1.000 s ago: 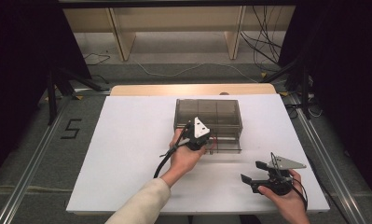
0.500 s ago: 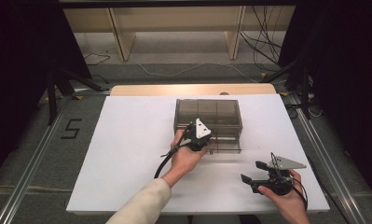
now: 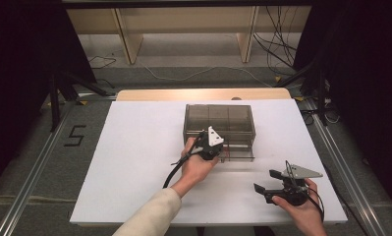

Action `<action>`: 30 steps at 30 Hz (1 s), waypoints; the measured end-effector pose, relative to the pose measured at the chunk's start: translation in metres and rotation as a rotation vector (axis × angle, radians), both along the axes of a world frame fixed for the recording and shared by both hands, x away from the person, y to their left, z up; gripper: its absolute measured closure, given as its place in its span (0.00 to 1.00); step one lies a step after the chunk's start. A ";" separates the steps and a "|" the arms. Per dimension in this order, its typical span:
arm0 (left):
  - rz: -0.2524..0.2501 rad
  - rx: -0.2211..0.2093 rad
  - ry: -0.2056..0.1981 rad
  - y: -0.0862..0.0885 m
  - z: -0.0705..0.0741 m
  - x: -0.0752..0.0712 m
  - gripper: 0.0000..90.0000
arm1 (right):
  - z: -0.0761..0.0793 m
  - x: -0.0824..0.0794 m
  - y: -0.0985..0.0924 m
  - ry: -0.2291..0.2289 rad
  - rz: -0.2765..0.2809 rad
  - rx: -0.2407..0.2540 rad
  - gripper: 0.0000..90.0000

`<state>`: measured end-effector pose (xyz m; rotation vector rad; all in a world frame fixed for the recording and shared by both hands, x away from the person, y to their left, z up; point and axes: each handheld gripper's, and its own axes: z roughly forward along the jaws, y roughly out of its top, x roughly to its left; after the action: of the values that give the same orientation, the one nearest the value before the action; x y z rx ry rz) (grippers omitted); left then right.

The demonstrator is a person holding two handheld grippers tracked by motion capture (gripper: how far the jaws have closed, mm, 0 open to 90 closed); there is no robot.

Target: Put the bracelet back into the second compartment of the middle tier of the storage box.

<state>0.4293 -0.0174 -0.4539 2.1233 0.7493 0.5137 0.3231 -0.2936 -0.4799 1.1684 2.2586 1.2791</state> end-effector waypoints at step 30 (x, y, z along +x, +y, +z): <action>0.024 0.020 -0.014 0.004 0.003 0.000 0.90 | 0.000 0.000 0.000 0.005 0.001 -0.002 0.19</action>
<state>0.4288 -0.0134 -0.4510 2.1295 0.7656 0.5510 0.3232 -0.2936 -0.4800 1.1703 2.2640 1.2755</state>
